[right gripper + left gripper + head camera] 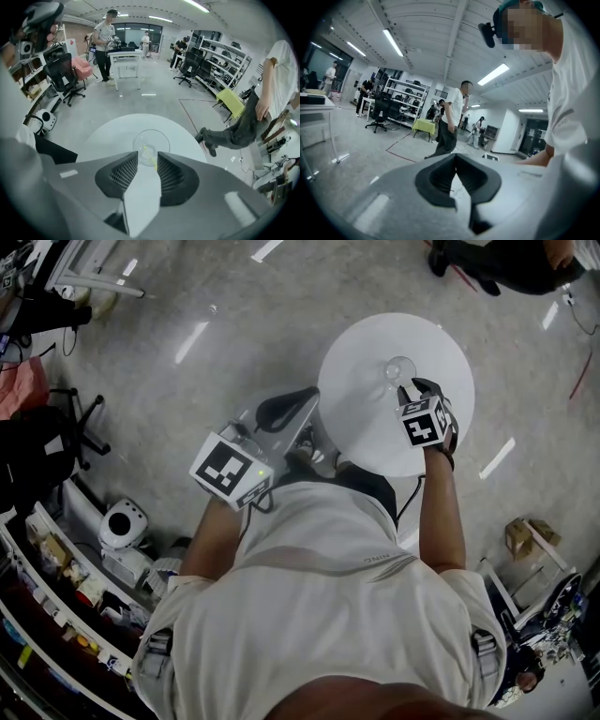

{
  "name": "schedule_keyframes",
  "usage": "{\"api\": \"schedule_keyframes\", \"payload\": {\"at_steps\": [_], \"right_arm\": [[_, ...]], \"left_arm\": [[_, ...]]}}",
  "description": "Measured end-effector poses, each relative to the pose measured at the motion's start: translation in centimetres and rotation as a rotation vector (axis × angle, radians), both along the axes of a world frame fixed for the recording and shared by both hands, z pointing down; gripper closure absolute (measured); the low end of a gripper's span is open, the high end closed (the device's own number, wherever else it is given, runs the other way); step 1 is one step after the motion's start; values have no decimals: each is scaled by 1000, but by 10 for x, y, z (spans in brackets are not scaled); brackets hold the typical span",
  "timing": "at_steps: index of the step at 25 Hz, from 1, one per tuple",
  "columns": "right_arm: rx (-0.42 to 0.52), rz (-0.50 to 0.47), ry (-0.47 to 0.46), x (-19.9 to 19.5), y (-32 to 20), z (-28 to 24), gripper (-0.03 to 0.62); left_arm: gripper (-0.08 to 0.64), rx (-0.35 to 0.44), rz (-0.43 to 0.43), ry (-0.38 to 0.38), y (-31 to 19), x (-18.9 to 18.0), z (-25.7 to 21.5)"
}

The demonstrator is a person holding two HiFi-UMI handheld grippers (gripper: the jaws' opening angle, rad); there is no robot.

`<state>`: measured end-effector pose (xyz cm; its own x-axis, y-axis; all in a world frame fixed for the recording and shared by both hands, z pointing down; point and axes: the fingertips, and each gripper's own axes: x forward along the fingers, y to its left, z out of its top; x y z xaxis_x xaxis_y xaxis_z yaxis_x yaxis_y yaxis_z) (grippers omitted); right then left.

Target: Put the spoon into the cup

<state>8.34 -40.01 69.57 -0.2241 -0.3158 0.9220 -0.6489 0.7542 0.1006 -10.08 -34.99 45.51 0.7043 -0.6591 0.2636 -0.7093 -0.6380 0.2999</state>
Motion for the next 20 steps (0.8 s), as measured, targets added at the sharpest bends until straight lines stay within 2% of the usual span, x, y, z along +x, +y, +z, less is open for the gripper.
{"api": "schedule_keyframes", "payload": {"at_steps": [5, 12, 17, 20], "right_arm": [[96, 45, -96, -4, -2, -58, 457], [313, 90, -297, -3, 16, -180, 471], [502, 79, -397, 3, 52, -273, 545], [623, 110, -459, 15, 68, -319, 561]], "left_arm": [[558, 38, 30, 18, 5, 6, -21], [558, 146, 118, 45, 18, 43, -72], [558, 221, 168, 53, 38, 69, -111], [558, 272, 197, 52, 46, 85, -133]]}}
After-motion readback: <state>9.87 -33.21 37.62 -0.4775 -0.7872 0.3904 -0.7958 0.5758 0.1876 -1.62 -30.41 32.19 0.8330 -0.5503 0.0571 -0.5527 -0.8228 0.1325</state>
